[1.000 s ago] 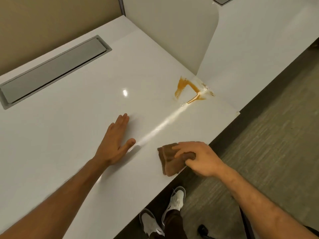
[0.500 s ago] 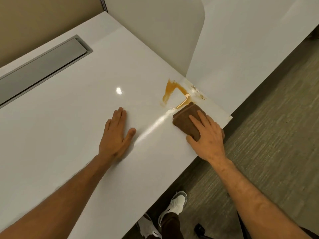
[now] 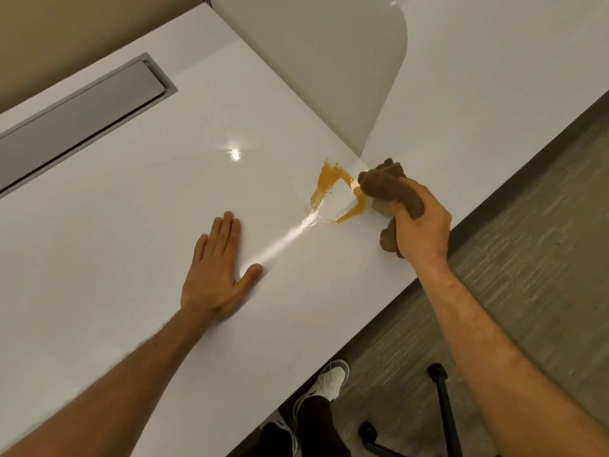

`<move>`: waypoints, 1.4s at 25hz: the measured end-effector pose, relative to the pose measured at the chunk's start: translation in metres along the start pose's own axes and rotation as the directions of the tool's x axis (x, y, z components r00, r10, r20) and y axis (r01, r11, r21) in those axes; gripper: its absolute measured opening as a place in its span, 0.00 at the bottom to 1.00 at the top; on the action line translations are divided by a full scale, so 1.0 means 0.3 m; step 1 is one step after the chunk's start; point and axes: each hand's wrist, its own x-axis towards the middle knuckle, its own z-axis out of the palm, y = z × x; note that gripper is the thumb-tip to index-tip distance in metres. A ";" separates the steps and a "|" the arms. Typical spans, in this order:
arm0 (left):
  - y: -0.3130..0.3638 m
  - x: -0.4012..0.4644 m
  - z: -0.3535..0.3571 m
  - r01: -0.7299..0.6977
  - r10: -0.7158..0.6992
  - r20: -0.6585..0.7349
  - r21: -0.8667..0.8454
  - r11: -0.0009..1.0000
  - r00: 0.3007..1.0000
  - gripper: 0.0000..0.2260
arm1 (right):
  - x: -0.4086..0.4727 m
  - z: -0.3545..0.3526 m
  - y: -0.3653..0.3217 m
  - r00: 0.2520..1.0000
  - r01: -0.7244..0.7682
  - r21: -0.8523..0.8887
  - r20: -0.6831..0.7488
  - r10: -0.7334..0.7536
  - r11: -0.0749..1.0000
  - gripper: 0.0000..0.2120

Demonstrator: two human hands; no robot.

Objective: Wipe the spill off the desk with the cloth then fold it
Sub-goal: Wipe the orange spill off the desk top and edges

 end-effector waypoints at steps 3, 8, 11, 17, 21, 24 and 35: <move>-0.004 0.003 0.005 -0.005 0.005 -0.009 0.021 1.000 1.000 0.40 | 0.140 0.009 -0.027 0.989 0.046 0.008 0.141 -0.047 0.999 0.23; -0.009 0.007 0.017 -0.011 0.012 -0.025 0.045 0.999 1.000 0.41 | 0.227 0.090 0.014 0.933 0.180 -0.334 0.355 -0.054 0.925 0.26; -0.009 0.006 0.020 -0.010 0.010 -0.018 0.042 0.999 1.000 0.41 | 0.250 0.099 0.027 0.910 0.204 -0.373 0.413 -0.035 0.905 0.27; -0.008 0.004 0.016 -0.017 0.018 -0.013 0.046 0.999 1.000 0.40 | 0.192 0.017 0.087 0.915 0.191 -0.365 0.403 -0.031 0.911 0.24; -0.007 0.006 0.016 -0.023 0.023 -0.015 0.046 0.999 1.000 0.40 | 0.124 -0.062 0.149 0.922 0.193 -0.388 0.387 -0.031 0.901 0.23; -0.009 0.006 0.016 -0.023 0.024 -0.020 0.045 0.999 1.000 0.40 | 0.072 -0.121 0.197 0.940 0.162 -0.390 0.341 -0.021 0.906 0.23; -0.005 0.003 0.008 -0.031 0.031 -0.004 0.053 0.998 1.000 0.40 | -0.147 -0.277 0.196 0.975 0.118 -0.576 0.222 0.017 0.809 0.23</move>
